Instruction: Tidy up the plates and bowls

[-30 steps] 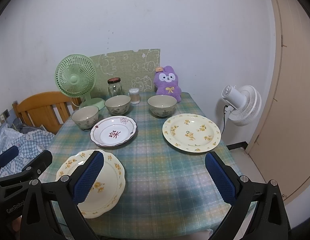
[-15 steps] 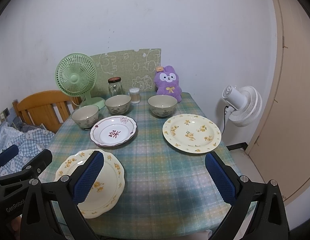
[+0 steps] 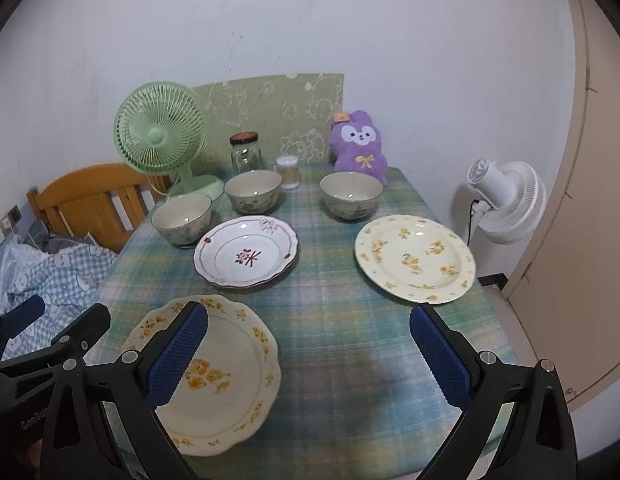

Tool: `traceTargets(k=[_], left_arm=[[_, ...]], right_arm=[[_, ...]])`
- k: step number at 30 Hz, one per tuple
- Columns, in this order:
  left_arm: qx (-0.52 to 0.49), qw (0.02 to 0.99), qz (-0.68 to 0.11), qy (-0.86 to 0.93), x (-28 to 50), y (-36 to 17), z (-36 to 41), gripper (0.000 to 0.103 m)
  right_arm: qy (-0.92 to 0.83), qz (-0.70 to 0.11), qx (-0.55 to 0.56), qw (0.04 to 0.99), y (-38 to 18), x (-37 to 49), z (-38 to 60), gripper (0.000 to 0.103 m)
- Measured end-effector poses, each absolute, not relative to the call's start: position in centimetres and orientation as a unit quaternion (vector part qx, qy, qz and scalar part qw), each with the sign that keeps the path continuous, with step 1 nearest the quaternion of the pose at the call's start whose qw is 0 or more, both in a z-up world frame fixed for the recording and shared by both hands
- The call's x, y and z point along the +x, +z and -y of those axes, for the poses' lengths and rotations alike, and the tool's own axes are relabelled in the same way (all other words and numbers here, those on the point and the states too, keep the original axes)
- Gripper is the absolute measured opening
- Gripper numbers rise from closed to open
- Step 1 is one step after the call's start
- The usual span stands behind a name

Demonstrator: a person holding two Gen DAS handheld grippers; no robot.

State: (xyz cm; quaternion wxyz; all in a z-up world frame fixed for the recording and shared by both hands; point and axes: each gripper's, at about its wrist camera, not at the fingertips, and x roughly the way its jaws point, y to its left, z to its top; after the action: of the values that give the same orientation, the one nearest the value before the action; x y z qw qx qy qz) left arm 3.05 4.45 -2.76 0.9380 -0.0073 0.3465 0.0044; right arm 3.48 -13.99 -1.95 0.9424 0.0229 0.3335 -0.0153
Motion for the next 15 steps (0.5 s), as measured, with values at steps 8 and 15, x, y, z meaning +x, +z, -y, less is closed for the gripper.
traceTargets(k=[8,15], left_arm=[[-0.002,0.920,-0.392,0.003,7.2,-6.3,-6.6,0.087],[0.004,0.889,-0.458,-0.002,10.2,-10.7,-7.9,0.075]], right_arm=[[-0.007,-0.375,0.014,0.927,-5.2,7.5,10.6,0.095],[-0.009,-0.426,0.004,0.905,-9.0,10.6,8.3,0.091]])
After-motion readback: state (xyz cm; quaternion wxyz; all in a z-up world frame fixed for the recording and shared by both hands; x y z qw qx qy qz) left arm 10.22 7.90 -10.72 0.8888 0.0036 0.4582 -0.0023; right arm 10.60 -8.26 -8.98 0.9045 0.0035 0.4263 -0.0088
